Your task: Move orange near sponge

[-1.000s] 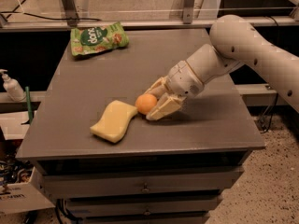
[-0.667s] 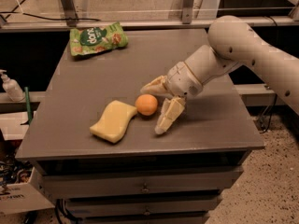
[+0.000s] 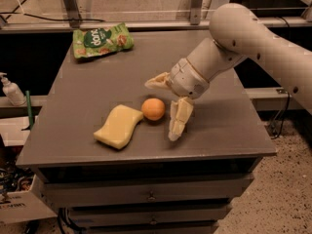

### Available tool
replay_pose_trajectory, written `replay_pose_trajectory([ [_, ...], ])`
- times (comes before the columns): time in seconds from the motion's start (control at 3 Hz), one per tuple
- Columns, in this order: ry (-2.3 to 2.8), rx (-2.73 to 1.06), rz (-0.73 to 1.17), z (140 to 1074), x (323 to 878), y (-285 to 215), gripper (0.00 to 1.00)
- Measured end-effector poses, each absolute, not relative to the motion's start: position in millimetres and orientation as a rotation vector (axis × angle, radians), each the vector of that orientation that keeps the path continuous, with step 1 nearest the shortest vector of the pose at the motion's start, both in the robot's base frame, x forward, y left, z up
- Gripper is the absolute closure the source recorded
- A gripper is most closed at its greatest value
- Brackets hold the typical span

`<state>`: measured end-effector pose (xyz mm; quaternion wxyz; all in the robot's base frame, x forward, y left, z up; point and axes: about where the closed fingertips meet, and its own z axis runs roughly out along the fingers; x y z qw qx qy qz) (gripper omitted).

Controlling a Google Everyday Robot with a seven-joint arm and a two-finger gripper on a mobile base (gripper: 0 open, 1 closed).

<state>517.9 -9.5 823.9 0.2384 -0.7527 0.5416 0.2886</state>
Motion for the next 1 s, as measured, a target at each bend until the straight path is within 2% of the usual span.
replay_pose_trajectory([
  [0.33, 1.477, -2.03, 0.707, 851.0, 529.7, -29.3, 0.0],
  [0.67, 1.481, -1.907, 0.607, 892.1, 550.3, -78.3, 0.0],
  [1.0, 1.481, -1.907, 0.607, 892.0, 550.3, -78.3, 0.0],
])
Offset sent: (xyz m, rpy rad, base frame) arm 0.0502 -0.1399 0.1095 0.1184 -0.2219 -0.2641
